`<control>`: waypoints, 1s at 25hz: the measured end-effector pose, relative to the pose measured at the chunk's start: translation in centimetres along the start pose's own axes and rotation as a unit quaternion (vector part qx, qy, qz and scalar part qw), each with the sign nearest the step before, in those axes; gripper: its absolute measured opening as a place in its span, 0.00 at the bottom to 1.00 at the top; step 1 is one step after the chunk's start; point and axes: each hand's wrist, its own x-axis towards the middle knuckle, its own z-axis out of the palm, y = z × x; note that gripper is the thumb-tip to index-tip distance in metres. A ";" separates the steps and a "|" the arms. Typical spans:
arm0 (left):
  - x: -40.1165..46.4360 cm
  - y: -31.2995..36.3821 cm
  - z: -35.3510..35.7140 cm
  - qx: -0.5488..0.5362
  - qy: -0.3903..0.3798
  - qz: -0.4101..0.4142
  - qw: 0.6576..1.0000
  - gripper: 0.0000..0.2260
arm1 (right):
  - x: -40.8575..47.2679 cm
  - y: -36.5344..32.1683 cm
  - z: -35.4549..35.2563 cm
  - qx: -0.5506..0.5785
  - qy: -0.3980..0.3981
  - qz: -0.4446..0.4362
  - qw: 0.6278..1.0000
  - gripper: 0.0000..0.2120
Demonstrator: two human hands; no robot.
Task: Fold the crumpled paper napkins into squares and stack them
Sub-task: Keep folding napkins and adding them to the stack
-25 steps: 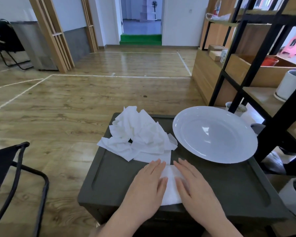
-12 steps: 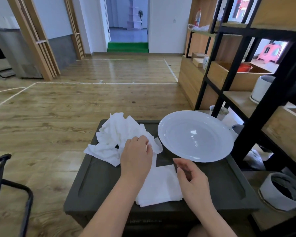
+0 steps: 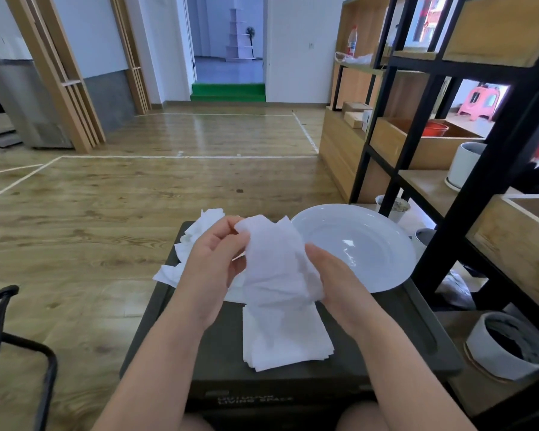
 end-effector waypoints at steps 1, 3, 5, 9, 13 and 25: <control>-0.1 0.1 -0.3 -0.036 0.003 -0.009 0.999 0.07 | -0.2 -0.3 -0.1 0.038 -0.033 0.046 0.998 0.21; -0.3 -0.2 -0.7 -0.075 0.010 -0.025 0.997 0.06 | -0.8 -0.3 0.0 0.085 -0.066 0.094 0.990 0.24; -0.4 -1.0 -0.8 -0.078 0.038 -0.041 0.995 0.06 | -1.3 0.1 0.3 0.095 -0.079 0.056 0.991 0.17; -0.9 -2.6 -0.6 -0.095 0.092 -0.075 0.988 0.11 | -1.8 0.2 0.5 0.092 -0.046 -0.006 0.995 0.10; -1.0 -3.2 -0.4 -0.156 0.167 -0.134 0.964 0.15 | -2.4 0.0 0.4 0.033 -0.126 0.007 0.991 0.08; -2.5 -3.2 -0.9 0.080 0.098 -0.031 0.991 0.06 | -1.0 0.5 -0.4 0.222 -0.068 -0.033 0.972 0.13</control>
